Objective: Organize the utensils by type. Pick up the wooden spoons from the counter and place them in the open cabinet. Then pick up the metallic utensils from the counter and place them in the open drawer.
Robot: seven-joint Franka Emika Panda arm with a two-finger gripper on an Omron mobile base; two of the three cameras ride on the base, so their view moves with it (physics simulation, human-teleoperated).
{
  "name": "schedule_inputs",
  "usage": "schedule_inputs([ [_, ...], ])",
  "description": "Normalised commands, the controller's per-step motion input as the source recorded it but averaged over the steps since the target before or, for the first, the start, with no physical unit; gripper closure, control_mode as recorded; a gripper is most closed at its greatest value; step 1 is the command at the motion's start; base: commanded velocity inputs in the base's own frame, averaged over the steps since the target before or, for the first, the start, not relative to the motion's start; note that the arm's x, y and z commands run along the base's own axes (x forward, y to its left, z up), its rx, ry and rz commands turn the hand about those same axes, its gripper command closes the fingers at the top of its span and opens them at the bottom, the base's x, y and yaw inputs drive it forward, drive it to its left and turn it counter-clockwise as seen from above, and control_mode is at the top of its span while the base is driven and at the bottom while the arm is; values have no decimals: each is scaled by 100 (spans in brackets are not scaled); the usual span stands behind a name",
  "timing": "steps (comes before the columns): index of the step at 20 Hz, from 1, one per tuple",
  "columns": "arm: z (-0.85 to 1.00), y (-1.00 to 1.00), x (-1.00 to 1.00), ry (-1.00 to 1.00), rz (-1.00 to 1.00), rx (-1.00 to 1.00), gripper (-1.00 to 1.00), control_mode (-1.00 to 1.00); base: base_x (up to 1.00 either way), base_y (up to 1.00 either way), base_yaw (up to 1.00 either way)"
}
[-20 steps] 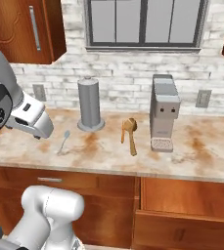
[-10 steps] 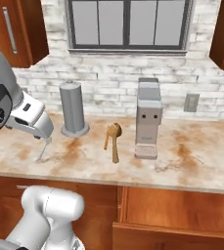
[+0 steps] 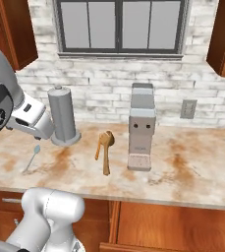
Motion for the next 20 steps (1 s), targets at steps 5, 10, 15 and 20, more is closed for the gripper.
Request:
schedule_inputs([
  [5, 0, 0, 0, 0, 0, 0, -100, 100, 36, 0, 0],
  [10, 0, 0, 0, 0, 0, 0, -100, 100, 30, 0, 0],
  [15, 0, 0, 0, 0, 0, 0, -100, 100, 14, 0, 0],
  [20, 0, 0, 0, 0, 0, 0, -100, 100, 10, 0, 0],
])
